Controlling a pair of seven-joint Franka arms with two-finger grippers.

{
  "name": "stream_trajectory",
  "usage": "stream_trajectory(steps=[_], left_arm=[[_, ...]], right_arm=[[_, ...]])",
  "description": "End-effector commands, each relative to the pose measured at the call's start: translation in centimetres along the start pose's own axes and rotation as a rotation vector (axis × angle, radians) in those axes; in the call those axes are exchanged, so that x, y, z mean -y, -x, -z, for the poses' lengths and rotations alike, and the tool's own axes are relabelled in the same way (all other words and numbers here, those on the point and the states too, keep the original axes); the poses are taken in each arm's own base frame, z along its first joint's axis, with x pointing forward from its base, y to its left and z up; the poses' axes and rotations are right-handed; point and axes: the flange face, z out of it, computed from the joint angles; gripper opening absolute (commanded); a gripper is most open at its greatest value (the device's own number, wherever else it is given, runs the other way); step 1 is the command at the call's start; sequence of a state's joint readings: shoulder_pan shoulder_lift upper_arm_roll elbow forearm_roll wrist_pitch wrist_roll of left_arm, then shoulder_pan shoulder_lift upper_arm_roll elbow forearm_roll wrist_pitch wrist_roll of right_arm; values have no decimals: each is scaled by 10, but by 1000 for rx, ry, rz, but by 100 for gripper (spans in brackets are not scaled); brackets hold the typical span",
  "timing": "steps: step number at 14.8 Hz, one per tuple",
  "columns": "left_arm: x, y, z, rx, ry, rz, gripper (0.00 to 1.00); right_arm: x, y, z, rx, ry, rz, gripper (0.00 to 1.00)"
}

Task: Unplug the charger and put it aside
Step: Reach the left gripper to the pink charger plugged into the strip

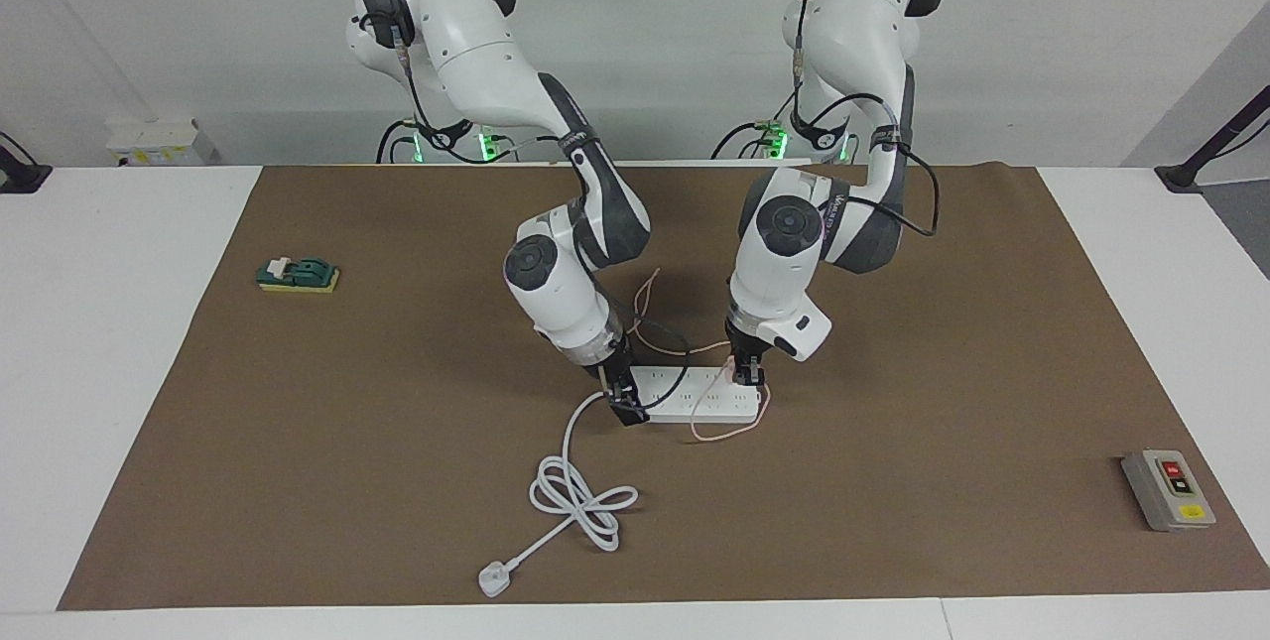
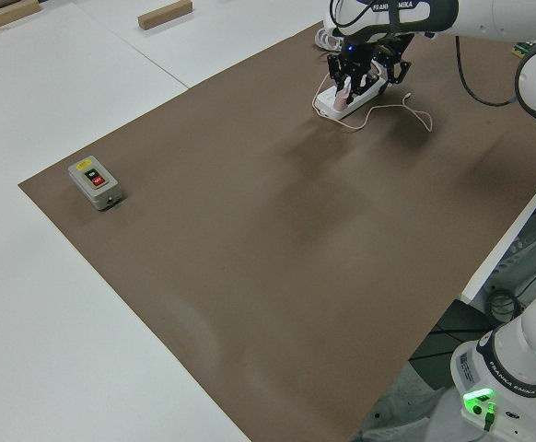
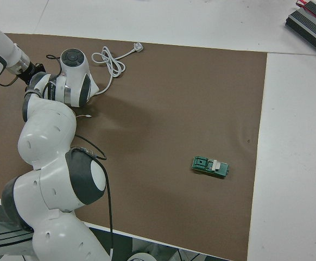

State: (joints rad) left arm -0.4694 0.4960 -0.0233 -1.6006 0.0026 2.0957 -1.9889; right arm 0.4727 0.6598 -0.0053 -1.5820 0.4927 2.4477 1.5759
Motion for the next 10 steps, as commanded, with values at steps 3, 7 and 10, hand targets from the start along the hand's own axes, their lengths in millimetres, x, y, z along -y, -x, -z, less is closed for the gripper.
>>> stream_trajectory(steps=[3, 7, 10], left_arm=[[8, -1, 4, -13, 27, -13, 0], [9, 0, 4, -16, 20, -30, 0], [11, -1, 13, -21, 8, -36, 0]], right_arm=[[-4, -13, -41, -16, -19, 79, 0], [-5, -15, -44, -17, -15, 78, 0], [-5, -15, -44, -17, -15, 78, 0]])
